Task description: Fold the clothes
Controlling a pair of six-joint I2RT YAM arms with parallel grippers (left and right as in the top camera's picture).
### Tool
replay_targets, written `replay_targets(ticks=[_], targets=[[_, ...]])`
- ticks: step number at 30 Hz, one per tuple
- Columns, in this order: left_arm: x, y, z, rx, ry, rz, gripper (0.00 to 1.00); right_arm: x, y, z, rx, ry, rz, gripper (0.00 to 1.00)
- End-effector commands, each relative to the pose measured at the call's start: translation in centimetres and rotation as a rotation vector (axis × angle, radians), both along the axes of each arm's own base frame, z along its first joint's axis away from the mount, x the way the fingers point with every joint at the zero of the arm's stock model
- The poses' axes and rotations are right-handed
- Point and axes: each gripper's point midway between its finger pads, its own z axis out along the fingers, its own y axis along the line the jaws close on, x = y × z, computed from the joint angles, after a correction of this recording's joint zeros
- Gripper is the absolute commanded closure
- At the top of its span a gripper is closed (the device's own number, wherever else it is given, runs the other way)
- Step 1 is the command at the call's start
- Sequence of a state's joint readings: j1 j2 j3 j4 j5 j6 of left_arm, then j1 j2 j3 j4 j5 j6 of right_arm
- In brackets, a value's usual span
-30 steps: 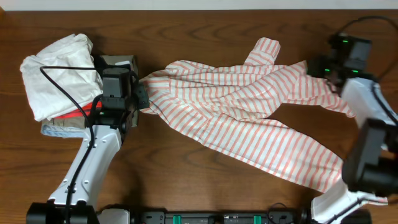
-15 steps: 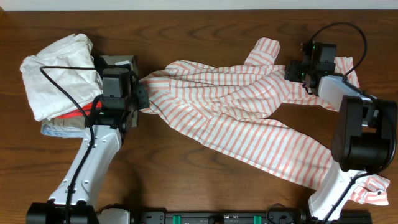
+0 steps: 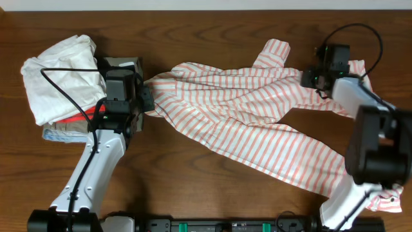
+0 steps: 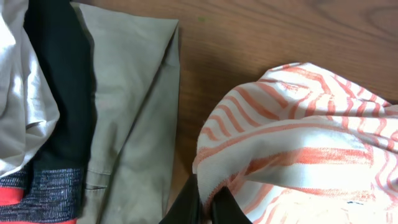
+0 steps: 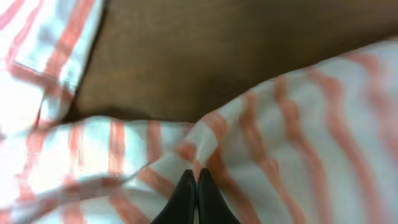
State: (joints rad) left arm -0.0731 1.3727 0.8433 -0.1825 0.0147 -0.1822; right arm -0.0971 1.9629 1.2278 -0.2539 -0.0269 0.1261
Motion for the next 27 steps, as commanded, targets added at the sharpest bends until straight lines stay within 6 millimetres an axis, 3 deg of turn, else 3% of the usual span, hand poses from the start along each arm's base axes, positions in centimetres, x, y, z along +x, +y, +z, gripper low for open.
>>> replay_targets(ticks=[1,4,6,9,12,15,18,21,27], targets=[[0.1,0.6,0.3,0.025,-0.010,0.017,0.94,-0.5,-3.7,10.6,-0.130,-0.146,-0.127,0.99],[0.1,0.6,0.4,0.024,-0.014,0.017,0.94,-5.1,-4.6,14.1,-0.142,-0.089,-0.170,0.99],[0.1,0.6,0.5,0.024,-0.016,0.017,0.94,-8.6,-4.8,15.1,-0.124,-0.026,-0.204,0.99],[0.1,0.6,0.5,0.024,-0.015,0.016,0.94,-14.4,-4.7,15.3,-0.083,0.115,-0.271,0.98],[0.0,0.6,0.3,0.024,-0.008,0.016,0.94,-18.8,-4.3,14.9,-0.051,0.246,-0.326,0.98],[-0.1,0.6,0.2,0.025,-0.003,0.016,0.94,-21.9,-3.8,14.2,-0.049,0.373,-0.335,0.84],[-0.2,0.6,0.2,0.025,-0.001,0.016,0.94,-23.0,-4.5,13.9,-0.092,0.413,-0.352,0.67],[-0.2,0.6,0.2,0.024,0.000,0.015,0.94,-21.9,-5.1,14.1,-0.116,0.363,-0.365,0.46],[-0.3,0.6,0.0,0.024,0.009,0.014,0.94,-18.5,-6.1,14.5,-0.117,0.231,-0.385,0.50]])
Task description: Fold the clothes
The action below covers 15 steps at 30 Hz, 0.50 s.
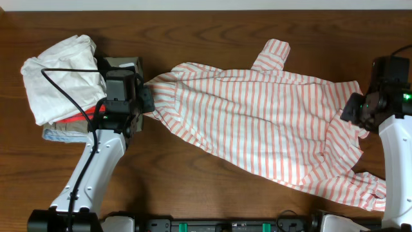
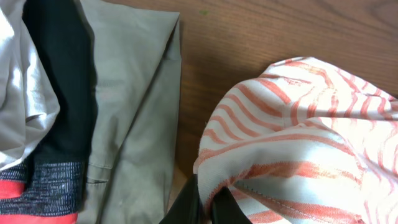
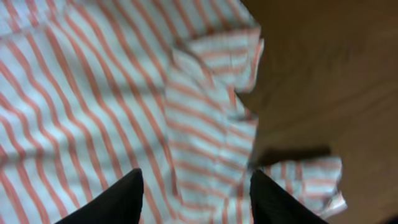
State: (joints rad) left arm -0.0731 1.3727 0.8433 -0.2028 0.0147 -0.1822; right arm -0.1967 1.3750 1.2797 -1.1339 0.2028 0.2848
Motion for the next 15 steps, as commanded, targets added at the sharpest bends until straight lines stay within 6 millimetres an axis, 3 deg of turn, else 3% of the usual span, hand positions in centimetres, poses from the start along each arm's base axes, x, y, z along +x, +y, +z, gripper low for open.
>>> replay_targets(ticks=[1,5,10,11,14,15], targets=[[0.0,0.6,0.4,0.023,-0.010,0.014,0.94,1.0,-1.3,-0.5,-0.026,-0.027,-0.043,0.50],[0.1,0.4,0.4,0.016,-0.014,0.008,0.94,2.9,-2.5,-3.0,-0.023,-0.001,-0.025,0.51],[0.6,-0.3,0.9,-0.015,-0.040,-0.021,0.94,6.5,-2.2,-7.7,0.058,0.029,0.109,0.52],[0.6,-0.3,0.9,-0.015,-0.042,-0.021,0.94,7.0,-2.3,-8.6,0.058,0.035,0.111,0.57],[0.5,-0.3,0.8,-0.015,-0.037,-0.022,0.94,8.4,-2.7,-11.6,0.066,0.056,0.110,0.87],[0.5,-0.3,0.7,-0.016,-0.034,-0.021,0.94,8.6,-2.8,-12.6,0.070,0.068,0.109,0.90]])
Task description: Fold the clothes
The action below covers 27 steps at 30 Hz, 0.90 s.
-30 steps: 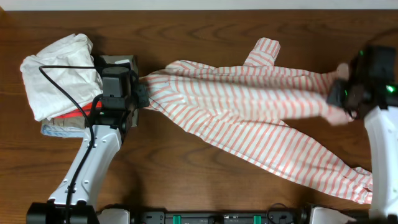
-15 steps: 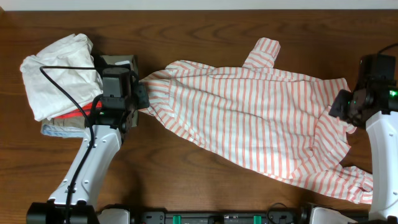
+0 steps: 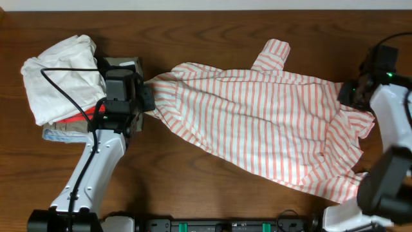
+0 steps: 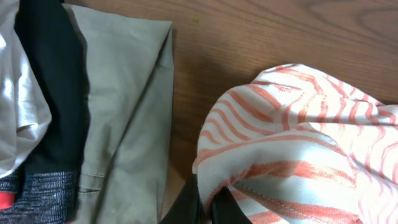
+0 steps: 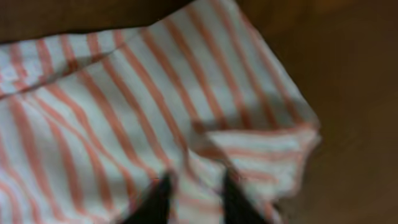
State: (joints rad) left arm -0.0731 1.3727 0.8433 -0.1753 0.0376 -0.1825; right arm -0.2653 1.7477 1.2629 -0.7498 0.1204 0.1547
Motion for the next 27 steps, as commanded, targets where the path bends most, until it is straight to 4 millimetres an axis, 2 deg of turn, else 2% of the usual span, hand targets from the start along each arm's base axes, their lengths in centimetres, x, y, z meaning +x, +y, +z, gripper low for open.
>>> replay_targets(ticks=[1,7,13,16,19,23,27], targets=[[0.0,0.1,0.2,0.003,-0.006,-0.006,0.94,0.1,0.2,-3.3,0.032,0.060,0.028,0.91],[-0.1,-0.6,-0.4,-0.023,0.013,-0.033,0.94,-0.3,0.3,-7.0,0.055,0.138,0.022,0.90],[0.3,-1.6,-2.9,-0.032,0.068,-0.062,0.94,-0.3,0.3,-10.3,0.069,0.185,0.021,0.90],[1.1,-2.4,-3.8,-0.031,0.060,-0.081,0.94,0.7,0.0,-11.7,0.064,0.160,0.013,0.87],[2.3,-2.9,-3.9,-0.033,0.024,-0.091,0.94,2.6,-0.5,-12.2,0.044,0.089,0.011,0.79],[3.7,-3.1,-3.6,-0.037,-0.034,-0.092,0.94,6.1,-1.5,-11.5,0.002,-0.056,0.006,0.78],[4.8,-3.2,-2.9,-0.041,-0.088,-0.092,0.94,9.0,-3.6,-9.7,-0.044,-0.219,-0.104,0.80]])
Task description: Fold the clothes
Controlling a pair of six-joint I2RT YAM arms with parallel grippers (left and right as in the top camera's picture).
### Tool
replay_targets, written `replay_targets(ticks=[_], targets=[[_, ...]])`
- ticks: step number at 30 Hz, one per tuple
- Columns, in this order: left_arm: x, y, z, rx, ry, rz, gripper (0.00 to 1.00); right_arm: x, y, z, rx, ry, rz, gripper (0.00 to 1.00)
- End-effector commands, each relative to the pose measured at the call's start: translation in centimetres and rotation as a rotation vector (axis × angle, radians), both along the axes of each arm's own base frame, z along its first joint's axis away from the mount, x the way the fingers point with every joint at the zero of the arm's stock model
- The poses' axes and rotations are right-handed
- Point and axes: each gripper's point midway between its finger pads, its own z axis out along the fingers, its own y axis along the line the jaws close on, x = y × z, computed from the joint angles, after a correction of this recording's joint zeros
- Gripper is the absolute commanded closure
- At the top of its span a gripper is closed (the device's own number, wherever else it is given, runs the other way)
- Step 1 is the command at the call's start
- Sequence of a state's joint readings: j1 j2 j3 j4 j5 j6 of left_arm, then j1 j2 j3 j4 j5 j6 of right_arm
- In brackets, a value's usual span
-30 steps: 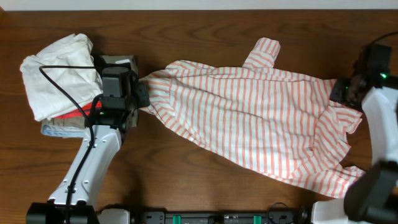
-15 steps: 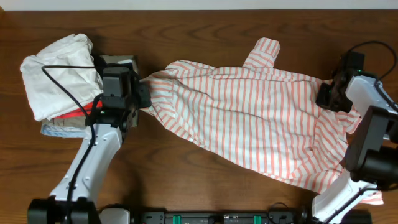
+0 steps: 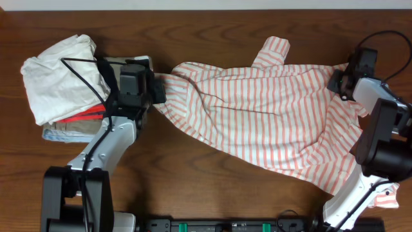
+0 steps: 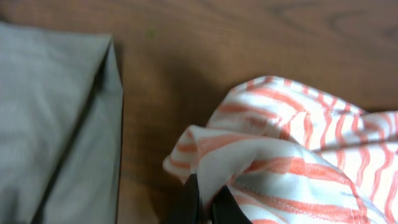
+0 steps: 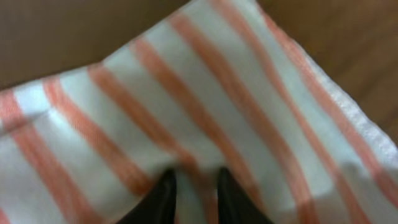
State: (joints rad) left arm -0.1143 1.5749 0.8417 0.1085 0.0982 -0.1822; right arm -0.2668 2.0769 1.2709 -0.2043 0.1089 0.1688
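A white shirt with orange stripes (image 3: 257, 122) lies spread across the middle of the table, one sleeve (image 3: 270, 51) pointing to the far edge. My left gripper (image 3: 156, 92) is shut on the shirt's left edge; in the left wrist view its fingertips (image 4: 202, 208) pinch a bunched fold of striped cloth (image 4: 280, 162). My right gripper (image 3: 339, 82) sits at the shirt's far right corner. In the right wrist view its fingers (image 5: 165, 194) stand narrowly apart with striped cloth (image 5: 186, 112) pressed between them.
A pile of clothes sits at the left: a white garment (image 3: 58, 77) on top, red and khaki pieces (image 3: 64, 132) under it. The khaki cloth (image 4: 56, 130) lies just left of my left gripper. Bare wood (image 3: 193, 187) runs along the near edge.
My left gripper has moved a little right and away from the pile, still holding the shirt's edge. My right gripper has gone farther back, and the shirt's right corner now reaches higher.
First the shirt lay crumpled, held at both ends. Then my right gripper was wide open over the shirt's right side, with the shirt spread wider. It then stood nearly shut on the right corner, and now that corner lies farther back. My left gripper held throughout.
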Motion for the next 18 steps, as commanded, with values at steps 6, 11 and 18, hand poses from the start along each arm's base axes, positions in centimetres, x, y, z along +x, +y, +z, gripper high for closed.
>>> replay_targets(ticks=[6,11,18], targets=[[1.2,-0.2,0.6,-0.001,-0.056,-0.003,0.94,1.5,-4.8,-0.4,0.009,-0.169,-0.234,0.76],[0.9,-0.1,0.2,0.001,-0.035,-0.004,0.94,0.2,-6.4,-0.4,0.084,-0.129,-0.216,0.46],[0.1,-0.1,-0.7,0.006,0.011,-0.004,0.94,-5.7,-6.2,4.8,0.135,0.034,-0.203,0.03]])
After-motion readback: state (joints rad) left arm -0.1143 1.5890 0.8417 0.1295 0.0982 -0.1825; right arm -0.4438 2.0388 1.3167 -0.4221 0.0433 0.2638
